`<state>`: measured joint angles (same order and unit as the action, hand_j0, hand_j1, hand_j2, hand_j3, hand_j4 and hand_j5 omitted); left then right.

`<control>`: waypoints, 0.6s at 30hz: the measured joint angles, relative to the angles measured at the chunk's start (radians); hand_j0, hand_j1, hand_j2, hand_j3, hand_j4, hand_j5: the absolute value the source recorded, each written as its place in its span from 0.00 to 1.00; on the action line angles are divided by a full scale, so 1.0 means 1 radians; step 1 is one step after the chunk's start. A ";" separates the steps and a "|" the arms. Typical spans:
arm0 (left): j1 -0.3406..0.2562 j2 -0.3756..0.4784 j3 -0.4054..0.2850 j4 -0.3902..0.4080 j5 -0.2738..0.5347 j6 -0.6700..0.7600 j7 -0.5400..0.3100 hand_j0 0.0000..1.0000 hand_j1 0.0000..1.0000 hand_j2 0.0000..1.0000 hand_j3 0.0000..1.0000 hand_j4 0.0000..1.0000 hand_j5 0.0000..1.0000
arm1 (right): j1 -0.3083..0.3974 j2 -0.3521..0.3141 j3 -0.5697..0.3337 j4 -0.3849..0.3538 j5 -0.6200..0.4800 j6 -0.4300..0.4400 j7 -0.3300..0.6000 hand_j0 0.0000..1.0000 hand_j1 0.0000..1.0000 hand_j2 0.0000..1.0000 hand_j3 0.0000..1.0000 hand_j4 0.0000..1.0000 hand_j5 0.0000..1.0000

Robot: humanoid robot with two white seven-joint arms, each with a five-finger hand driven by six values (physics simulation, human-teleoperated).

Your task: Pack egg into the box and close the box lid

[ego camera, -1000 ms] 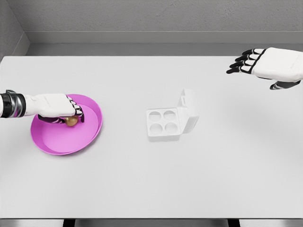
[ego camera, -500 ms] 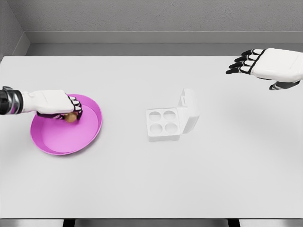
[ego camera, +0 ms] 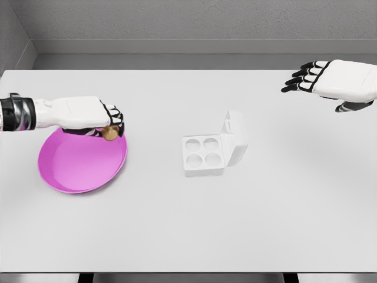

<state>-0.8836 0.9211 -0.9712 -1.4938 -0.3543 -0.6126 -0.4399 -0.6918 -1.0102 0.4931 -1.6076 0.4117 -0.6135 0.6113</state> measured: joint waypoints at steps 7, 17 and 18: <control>-0.005 -0.063 -0.001 -0.042 0.042 -0.001 0.001 0.32 0.32 0.32 0.32 0.32 0.32 | 0.000 0.000 0.000 0.000 0.000 0.000 0.000 1.00 1.00 1.00 1.00 1.00 1.00; -0.006 -0.215 -0.007 -0.042 0.037 -0.001 -0.003 0.32 0.32 0.32 0.32 0.32 0.32 | 0.000 0.000 0.000 0.000 0.000 0.000 0.000 1.00 1.00 1.00 1.00 1.00 1.00; -0.006 -0.228 -0.008 -0.042 0.036 -0.001 -0.004 0.32 0.32 0.32 0.32 0.32 0.32 | 0.000 0.000 0.000 0.000 0.000 0.000 0.000 1.00 1.00 1.00 1.00 1.00 1.00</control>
<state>-0.8897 0.6932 -0.9792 -1.5355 -0.3188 -0.6139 -0.4438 -0.6918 -1.0097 0.4928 -1.6076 0.4118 -0.6135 0.6113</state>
